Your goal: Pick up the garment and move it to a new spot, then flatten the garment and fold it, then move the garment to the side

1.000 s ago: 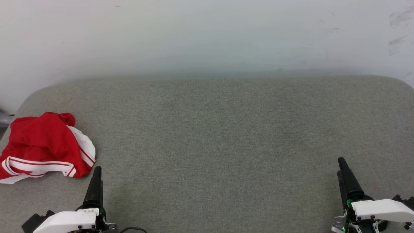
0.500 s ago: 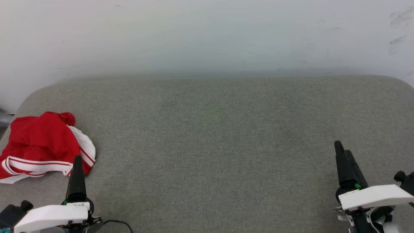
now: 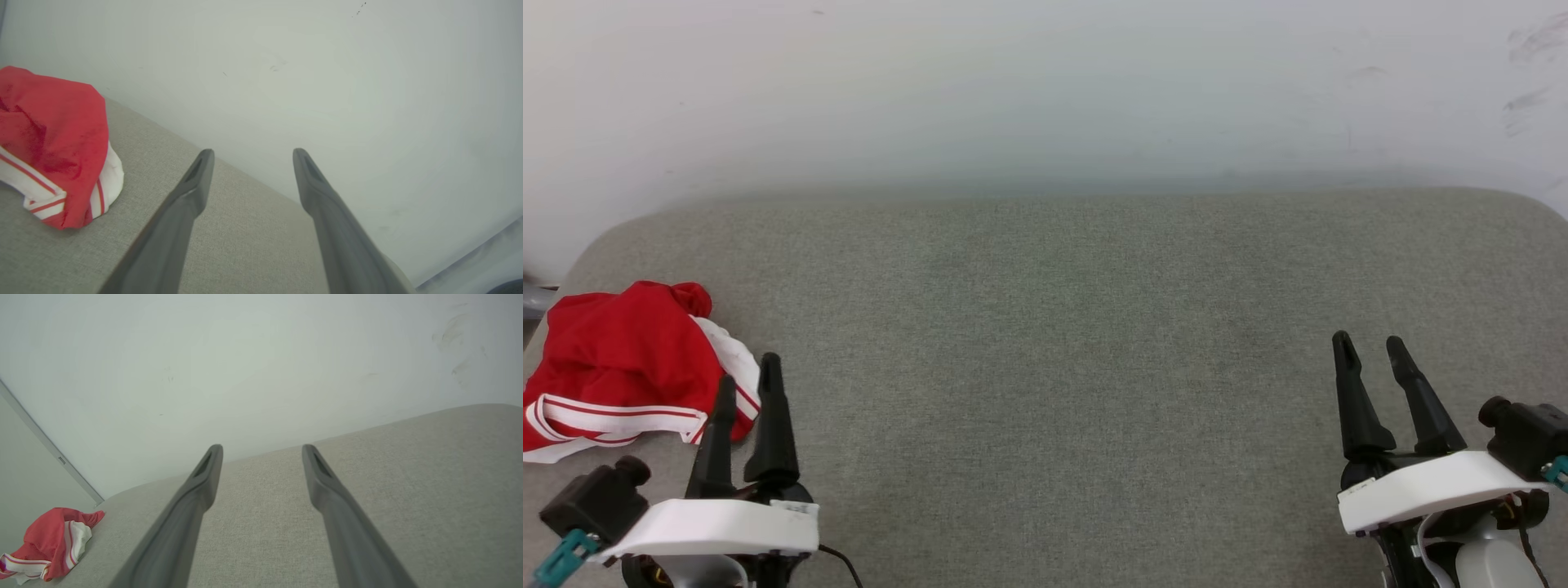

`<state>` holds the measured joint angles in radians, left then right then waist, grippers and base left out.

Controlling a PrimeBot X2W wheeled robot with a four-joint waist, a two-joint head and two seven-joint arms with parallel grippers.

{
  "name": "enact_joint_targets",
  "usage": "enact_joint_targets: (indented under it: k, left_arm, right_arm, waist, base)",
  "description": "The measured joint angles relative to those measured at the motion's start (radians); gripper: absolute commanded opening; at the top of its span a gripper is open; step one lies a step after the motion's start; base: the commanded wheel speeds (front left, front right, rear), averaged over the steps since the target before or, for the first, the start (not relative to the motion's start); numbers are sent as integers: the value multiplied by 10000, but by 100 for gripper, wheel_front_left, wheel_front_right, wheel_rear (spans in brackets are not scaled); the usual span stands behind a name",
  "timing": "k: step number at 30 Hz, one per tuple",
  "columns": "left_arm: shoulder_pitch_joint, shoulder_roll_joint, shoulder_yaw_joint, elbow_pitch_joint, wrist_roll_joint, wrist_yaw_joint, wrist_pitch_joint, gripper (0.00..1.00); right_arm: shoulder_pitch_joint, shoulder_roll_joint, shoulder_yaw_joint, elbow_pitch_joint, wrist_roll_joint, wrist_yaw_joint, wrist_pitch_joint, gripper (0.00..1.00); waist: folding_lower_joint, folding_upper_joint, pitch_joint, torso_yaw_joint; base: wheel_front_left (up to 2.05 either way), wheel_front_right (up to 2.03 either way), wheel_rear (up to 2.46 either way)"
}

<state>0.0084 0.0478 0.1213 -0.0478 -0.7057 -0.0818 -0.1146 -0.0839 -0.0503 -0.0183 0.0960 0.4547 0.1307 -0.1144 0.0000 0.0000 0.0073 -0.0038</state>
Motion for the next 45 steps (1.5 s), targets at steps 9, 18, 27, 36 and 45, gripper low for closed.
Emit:
enact_joint_targets:
  k: [9,18,27,36,45]
  left_arm:
    - [123,44,-779,-518,2029,259,-251,100]
    - [266,514,-1741,-658,3302,855,-485,100]
    - [407,1030,-2568,-366,4213,1572,-694,100]
    - [439,963,-2752,-489,4255,2000,-884,100]
    - [651,401,-1956,-654,4213,1145,-1074,100]
  right_arm:
    - [-6,0,128,-242,-1622,0,-242,100]
    - [-5,0,240,-314,-2976,0,-454,100]
    - [3,-2,196,-125,-4079,2,-692,100]
    - [-4,-2,240,-52,-4332,2,-882,100]
    - [-6,-2,-29,247,-3149,2,-1066,100]
  waist:
    - [0,0,25,-34]
    - [0,0,9,-59]
    - [0,0,-33,-80]
    - [0,0,-23,-116]
    - [0,0,-19,-143]
  base:
    - [0,0,0]
    - [0,0,0]
    - [0,0,0]
    - [0,0,0]
    - [0,0,0]
